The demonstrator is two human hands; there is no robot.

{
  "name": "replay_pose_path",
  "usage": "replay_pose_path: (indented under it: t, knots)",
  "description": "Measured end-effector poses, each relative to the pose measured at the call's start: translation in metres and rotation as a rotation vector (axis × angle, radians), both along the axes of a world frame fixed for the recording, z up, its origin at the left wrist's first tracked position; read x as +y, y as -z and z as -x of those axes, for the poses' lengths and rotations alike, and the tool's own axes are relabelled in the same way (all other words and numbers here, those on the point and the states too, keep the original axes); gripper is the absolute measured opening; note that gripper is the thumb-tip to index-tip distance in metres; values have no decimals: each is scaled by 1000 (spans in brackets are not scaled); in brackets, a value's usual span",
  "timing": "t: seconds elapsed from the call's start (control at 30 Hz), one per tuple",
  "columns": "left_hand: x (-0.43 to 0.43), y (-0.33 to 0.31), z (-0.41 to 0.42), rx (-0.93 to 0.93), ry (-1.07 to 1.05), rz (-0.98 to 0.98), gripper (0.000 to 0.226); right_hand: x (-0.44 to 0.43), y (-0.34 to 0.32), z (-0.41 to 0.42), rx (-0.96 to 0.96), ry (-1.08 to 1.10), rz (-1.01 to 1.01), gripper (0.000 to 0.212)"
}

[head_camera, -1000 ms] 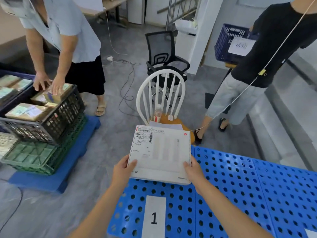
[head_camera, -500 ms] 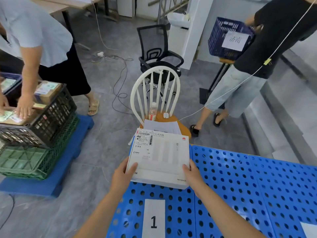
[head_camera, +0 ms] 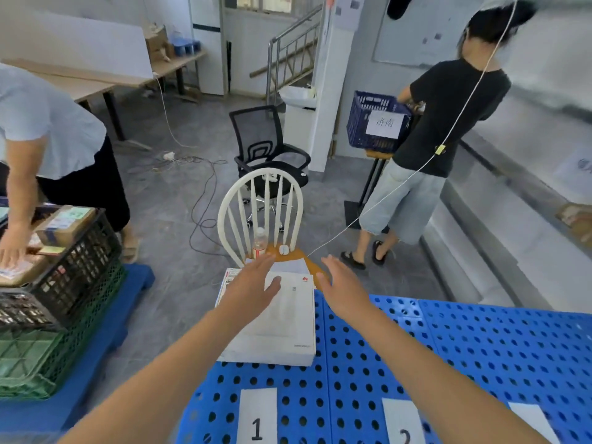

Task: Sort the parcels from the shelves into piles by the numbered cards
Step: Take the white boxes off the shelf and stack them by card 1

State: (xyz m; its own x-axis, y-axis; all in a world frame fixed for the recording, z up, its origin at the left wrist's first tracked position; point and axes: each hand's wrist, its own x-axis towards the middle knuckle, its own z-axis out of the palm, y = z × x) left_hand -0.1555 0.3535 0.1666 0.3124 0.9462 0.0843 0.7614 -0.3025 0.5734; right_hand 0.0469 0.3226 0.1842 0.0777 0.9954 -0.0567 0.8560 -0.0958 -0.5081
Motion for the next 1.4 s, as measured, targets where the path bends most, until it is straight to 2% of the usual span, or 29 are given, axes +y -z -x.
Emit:
replay_pose_path:
  t: [0.17, 0.37, 0.53, 0.8, 1.1, 1.27, 1.4]
  knots:
    - [0, -87, -71, 136, 169, -217, 58, -23, -68, -50, -304, -47, -141, 54]
    - [-47, -165, -186, 169, 383, -431, 54, -108, -145, -152, -388, 180, -332, 54]
    - [-135, -192, -293, 85, 567, -453, 53, -232, -186, -242, -448, 377, -311, 54]
    - [-324, -224, -447, -57, 918, -577, 56, -470, -202, -338, -539, 734, -176, 53]
    - [-541, -236, -556, -165, 1345, -654, 54, -724, -203, -359, -602, 1199, -50, 46]
    - [-640, -223, -567, -223, 1507, -635, 53, -835, -193, -334, -566, 1428, 3, 51]
    - [-684, -209, -574, -252, 1612, -602, 53, -890, -187, -308, -563, 1571, 9, 49]
